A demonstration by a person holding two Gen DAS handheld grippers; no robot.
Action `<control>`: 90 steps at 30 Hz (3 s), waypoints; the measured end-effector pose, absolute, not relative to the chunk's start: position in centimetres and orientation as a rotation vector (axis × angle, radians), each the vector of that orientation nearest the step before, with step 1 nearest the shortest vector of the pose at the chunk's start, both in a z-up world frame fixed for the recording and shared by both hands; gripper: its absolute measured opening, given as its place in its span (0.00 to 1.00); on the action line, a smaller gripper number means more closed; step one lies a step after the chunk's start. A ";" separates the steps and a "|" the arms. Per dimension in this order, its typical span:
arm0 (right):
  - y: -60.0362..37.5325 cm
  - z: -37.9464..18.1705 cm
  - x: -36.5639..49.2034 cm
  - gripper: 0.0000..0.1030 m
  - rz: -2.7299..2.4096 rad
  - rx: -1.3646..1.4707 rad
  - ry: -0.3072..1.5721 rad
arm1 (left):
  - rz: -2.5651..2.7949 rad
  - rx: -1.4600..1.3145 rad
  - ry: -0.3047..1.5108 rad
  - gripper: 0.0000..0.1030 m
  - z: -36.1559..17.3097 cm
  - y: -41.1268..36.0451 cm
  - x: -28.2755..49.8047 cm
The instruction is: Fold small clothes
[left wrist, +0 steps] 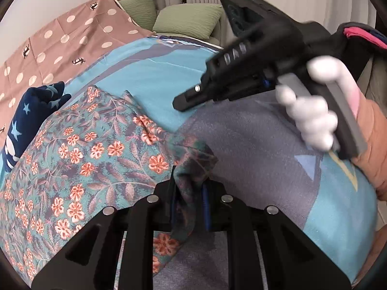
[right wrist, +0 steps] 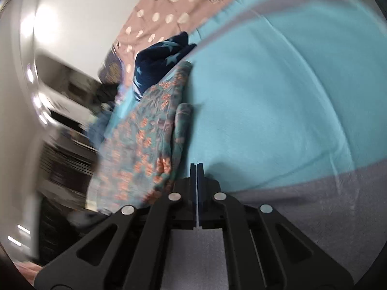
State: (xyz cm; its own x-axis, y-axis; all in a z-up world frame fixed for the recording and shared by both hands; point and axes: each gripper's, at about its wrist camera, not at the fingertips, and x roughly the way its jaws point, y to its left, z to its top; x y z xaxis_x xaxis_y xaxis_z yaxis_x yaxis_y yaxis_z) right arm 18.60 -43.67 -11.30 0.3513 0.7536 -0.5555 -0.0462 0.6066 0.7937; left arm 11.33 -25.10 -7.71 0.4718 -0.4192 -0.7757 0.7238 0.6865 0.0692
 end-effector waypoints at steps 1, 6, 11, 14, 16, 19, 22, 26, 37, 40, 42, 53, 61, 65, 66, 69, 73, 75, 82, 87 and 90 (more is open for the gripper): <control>-43.6 -11.4 19.0 0.19 0.597 0.782 1.098 | -0.729 0.416 0.811 0.15 -7.6 -25.1 11.3; -41.1 -10.5 22.3 0.52 0.647 0.723 1.120 | -0.751 0.416 0.806 0.15 -7.4 -24.8 11.1; -36.9 -10.0 26.7 0.48 0.636 0.588 1.114 | -0.743 0.448 0.799 0.15 -7.7 -25.3 10.8; -36.0 -9.5 28.0 0.05 0.587 0.553 1.046 | -0.751 0.448 0.796 0.15 -7.6 -25.3 10.9; -35.8 -8.4 27.0 0.05 0.613 0.542 0.956 | -0.766 0.439 0.797 0.15 -7.5 -25.2 10.8; -35.7 -8.5 26.7 0.05 0.541 0.405 0.956 | -0.783 0.424 0.810 0.15 -8.1 -25.1 11.2; -37.1 -11.2 27.7 0.05 0.506 0.493 1.018 | -0.786 0.418 0.809 0.15 -8.2 -25.2 11.3; -39.1 -9.5 26.2 0.19 0.383 0.502 0.972 | -0.790 0.373 0.807 0.25 -7.5 -24.3 11.0; -36.1 -4.4 11.1 0.20 0.666 0.369 0.944 | -0.705 0.241 0.728 0.40 -3.6 -16.5 7.3; -34.6 -6.8 9.3 0.20 0.570 0.252 1.049 | -0.591 0.174 0.725 0.45 -3.3 -11.7 6.9; -34.7 -8.3 8.4 0.01 0.497 0.210 1.059 | -0.480 0.137 0.721 0.46 -3.4 -7.4 6.3; -32.0 -4.3 5.2 0.12 0.322 0.041 0.989 | -0.026 -0.177 0.697 0.51 -3.5 13.4 0.9; -16.7 -0.9 1.5 0.32 0.632 -0.253 0.843 | -0.133 -0.351 0.665 0.51 -5.1 16.7 0.4; -10.0 -1.3 -0.5 0.40 0.763 -0.399 0.799 | -0.179 -0.401 0.711 0.37 -6.9 17.2 0.7; -8.1 -1.6 -0.8 0.41 0.798 -0.428 0.794 | -0.188 -0.425 0.718 0.36 -7.2 17.5 0.9; -4.9 -2.0 -1.1 0.42 0.835 -0.463 0.789 | -0.227 -0.488 0.717 0.36 -7.7 18.2 1.1; -2.4 -2.8 -1.0 0.42 0.856 -0.495 0.792 | -0.268 -0.510 0.739 0.38 -8.3 18.4 2.3; -1.6 -3.3 -0.8 0.43 0.867 -0.498 0.808 | -0.295 -0.521 0.770 0.33 -8.9 18.3 3.4; -0.2 -3.9 -0.3 0.46 0.873 -0.508 0.808 | -0.233 -0.550 0.810 0.00 -10.0 20.5 2.2; 2.3 -5.0 -0.8 0.49 0.861 -0.616 0.757 | -0.274 -0.581 0.727 0.17 -9.0 22.2 1.4; 3.9 -5.9 -1.2 0.49 0.823 -0.700 0.714 | -0.315 -0.524 0.709 0.58 -7.8 21.4 2.5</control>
